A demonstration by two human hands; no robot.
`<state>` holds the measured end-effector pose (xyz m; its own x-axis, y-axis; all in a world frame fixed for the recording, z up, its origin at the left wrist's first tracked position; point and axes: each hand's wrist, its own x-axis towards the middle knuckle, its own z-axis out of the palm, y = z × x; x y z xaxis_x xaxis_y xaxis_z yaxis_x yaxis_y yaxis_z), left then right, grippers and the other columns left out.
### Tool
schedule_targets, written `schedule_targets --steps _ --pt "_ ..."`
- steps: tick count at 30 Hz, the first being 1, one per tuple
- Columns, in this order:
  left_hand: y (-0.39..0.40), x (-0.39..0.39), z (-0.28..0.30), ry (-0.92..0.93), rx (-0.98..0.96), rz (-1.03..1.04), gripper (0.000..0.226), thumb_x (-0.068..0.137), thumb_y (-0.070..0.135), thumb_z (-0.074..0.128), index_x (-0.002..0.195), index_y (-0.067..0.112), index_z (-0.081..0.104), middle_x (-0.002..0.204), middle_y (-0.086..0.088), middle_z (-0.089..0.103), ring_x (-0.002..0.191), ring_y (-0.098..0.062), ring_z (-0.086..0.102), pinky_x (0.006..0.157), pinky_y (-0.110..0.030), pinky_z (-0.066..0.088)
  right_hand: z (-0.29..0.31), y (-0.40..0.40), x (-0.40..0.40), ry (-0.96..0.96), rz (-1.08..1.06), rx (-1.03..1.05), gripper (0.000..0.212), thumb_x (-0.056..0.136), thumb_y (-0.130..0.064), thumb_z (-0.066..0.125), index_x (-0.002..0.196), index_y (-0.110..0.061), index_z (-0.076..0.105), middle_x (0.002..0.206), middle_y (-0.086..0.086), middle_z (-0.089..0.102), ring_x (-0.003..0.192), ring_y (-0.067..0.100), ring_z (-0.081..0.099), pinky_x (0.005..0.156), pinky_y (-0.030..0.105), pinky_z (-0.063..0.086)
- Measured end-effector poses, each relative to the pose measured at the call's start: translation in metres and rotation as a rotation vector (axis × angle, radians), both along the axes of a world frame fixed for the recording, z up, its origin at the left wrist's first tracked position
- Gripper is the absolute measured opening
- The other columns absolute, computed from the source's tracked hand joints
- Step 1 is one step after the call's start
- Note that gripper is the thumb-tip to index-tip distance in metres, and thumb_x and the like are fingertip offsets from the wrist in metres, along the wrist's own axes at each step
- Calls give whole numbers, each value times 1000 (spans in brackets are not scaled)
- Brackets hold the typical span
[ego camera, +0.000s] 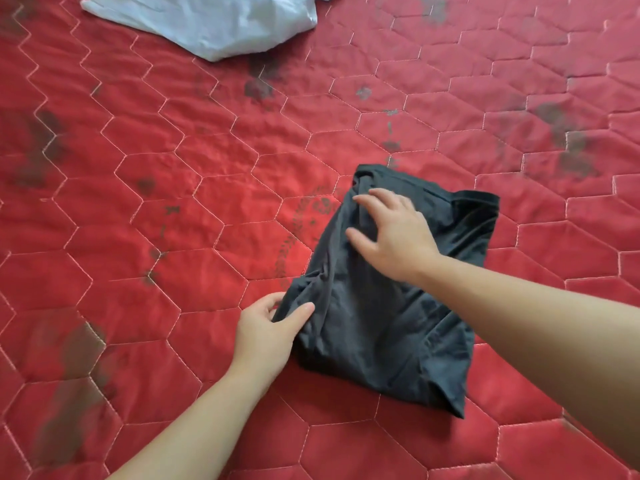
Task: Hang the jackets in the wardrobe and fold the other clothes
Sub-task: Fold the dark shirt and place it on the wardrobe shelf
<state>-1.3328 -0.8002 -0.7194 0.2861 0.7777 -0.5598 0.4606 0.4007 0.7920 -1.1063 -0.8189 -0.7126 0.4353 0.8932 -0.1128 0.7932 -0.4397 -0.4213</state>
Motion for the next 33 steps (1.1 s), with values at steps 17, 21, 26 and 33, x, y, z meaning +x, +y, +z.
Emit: schedule_targets --steps 17,21,26,33 --pt "6 8 -3 269 304 -370 40 81 42 72 116 34 54 112 16 61 105 -6 55 88 -25 41 -32 -89 -34 -190 301 -106 75 88 -71 34 152 -34 27 162 3 17 150 27 13 116 54 16" --pt "4 6 -7 231 311 -351 34 83 29 73 113 36 58 104 23 64 99 -2 59 82 -17 40 -36 -139 -36 -177 277 -139 76 87 -71 39 152 -34 28 162 4 18 149 25 16 116 51 17" --pt "9 -2 -19 192 233 -325 20 84 23 74 101 32 69 95 19 71 93 0 65 88 -26 50 -38 -205 -30 -225 246 -231 77 85 -68 44 151 -30 30 159 7 28 147 25 23 114 50 21" --pt "5 23 -5 306 721 -453 44 84 25 63 127 26 56 127 6 56 119 -17 49 100 -34 34 -31 -210 -37 -230 131 -167 72 92 -68 30 152 -28 31 160 3 22 148 23 20 115 49 18"
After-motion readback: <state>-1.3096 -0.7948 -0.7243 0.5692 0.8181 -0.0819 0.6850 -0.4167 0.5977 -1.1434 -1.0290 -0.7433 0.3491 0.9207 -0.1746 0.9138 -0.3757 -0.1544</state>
